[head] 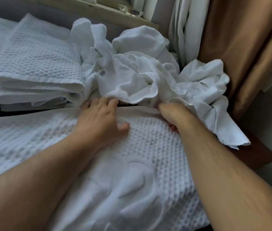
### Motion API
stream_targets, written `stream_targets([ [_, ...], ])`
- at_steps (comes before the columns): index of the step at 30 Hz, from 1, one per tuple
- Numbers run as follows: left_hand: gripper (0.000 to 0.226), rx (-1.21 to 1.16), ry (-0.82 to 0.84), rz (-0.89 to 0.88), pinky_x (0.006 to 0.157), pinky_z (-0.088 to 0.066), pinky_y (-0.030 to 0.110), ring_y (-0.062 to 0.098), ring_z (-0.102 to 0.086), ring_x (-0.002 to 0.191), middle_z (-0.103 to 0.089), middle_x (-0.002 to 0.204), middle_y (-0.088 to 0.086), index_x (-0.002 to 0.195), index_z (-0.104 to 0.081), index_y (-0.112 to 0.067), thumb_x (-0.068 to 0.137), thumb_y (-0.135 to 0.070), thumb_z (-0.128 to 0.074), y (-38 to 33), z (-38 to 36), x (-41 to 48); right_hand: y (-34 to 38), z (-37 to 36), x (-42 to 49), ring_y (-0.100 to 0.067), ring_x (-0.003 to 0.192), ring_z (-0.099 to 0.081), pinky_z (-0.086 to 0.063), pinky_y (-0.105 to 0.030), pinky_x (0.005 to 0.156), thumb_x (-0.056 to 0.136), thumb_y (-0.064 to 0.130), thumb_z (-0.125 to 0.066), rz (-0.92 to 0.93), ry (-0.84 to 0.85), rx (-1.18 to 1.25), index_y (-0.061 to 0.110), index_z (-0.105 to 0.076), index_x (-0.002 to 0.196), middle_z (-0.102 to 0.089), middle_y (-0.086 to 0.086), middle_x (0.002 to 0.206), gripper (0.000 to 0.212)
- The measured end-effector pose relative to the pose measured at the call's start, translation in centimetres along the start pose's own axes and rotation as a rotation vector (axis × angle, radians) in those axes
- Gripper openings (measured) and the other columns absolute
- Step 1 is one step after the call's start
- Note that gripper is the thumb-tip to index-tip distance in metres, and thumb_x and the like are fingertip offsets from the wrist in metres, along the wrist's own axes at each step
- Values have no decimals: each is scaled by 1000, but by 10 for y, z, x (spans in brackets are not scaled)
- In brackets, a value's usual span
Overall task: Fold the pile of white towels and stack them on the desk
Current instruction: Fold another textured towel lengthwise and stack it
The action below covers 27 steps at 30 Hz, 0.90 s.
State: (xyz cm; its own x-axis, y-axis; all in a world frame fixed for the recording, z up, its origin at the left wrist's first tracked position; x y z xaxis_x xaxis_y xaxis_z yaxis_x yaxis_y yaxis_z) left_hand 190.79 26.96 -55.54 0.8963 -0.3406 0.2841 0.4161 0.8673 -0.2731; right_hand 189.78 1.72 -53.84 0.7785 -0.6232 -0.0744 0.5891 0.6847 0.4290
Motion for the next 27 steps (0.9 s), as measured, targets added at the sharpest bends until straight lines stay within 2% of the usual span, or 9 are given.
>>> stream_targets([
  [2, 60, -3, -9, -31, 96, -38, 42, 24, -54, 119, -59, 130, -1, 129, -51, -27, 82, -65, -54, -7, 5, -1, -6, -6, 5, -29, 65, -68, -49, -29, 55, 81, 39, -49, -51, 82, 7, 8, -72, 79, -72, -13, 71, 40],
  [5, 36, 63, -49, -146, 71, -36, 36, 25, -65, 96, -69, 103, -3, 104, -60, -26, 88, -59, -57, -24, 19, -7, -18, -3, 9, -37, 90, -68, -55, -40, 79, 84, 30, -44, -48, -1, 221, -3, -72, 89, -73, -22, 96, 43],
  [7, 41, 105, -59, -241, 71, -31, 35, 24, -61, 96, -63, 98, -4, 96, -59, -28, 84, -67, -57, -35, 22, -14, -31, 0, -4, -36, 85, -69, -55, -41, 70, 74, 34, -46, -9, -88, 550, 4, -69, 83, -74, -20, 93, 39],
  [10, 73, 131, 50, -279, 85, -35, 38, 20, -51, 109, -54, 111, -7, 113, -50, -29, 71, -89, -44, -39, 13, -23, -60, 4, -24, -26, 81, -71, -56, -38, 66, 69, 27, -53, 25, -122, 949, 13, -70, 79, -74, -3, 81, 25],
  [14, 81, 60, 176, -154, 80, -38, 37, 16, -59, 105, -61, 104, -13, 119, -48, -34, 65, -94, -46, -31, 8, -29, -79, 5, -50, -18, 101, -70, -57, -39, 88, 73, 28, -54, 128, -57, 824, 13, -74, 102, -75, 1, 103, 38],
  [18, 53, 78, 30, -259, 51, -25, 33, 15, -49, 66, -47, 68, -11, 86, -48, -28, 75, -78, -62, -48, 22, -39, -87, 7, -61, -15, 86, -69, -57, -39, 82, 72, 26, -54, 132, -147, 771, 11, -69, 86, -71, 6, 90, 26],
  [22, 42, 188, -107, -524, 49, -26, 33, 26, -50, 59, -50, 63, -5, 82, -41, -23, 79, -44, -78, -65, 31, -52, -70, 9, -55, -9, 82, -68, -57, -30, 74, 75, 18, -56, 204, -179, 724, 9, -71, 101, -71, 10, 90, 31],
  [24, 27, 248, -114, -595, 52, -36, 36, 31, -53, 60, -53, 63, 0, 81, -49, -19, 74, -15, -75, -65, 30, -53, -59, 7, -53, -8, 94, -69, -57, -29, 85, 70, 22, -56, 249, -148, 743, 19, -68, 107, -71, 11, 98, 39],
  [27, 18, 358, -167, -567, 57, -38, 38, 33, -57, 64, -59, 69, 6, 82, -57, -14, 73, -2, -67, -60, 37, -41, -47, 5, -43, -16, 108, -67, -55, -42, 100, 75, 12, -60, 221, -70, 912, 14, -65, 115, -71, 2, 111, 41],
])
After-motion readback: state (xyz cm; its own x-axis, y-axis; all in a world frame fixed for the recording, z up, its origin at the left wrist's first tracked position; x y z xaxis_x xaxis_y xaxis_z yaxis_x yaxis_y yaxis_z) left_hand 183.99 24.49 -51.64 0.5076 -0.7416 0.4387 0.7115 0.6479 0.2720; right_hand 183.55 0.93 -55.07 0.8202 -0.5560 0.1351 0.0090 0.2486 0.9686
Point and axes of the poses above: each hand's wrist, its own x-axis towards the middle knuckle, its own z-axis out of the back of the hand, y = z × x, the point moved 7 cm from there along x, towards the middle knuckle
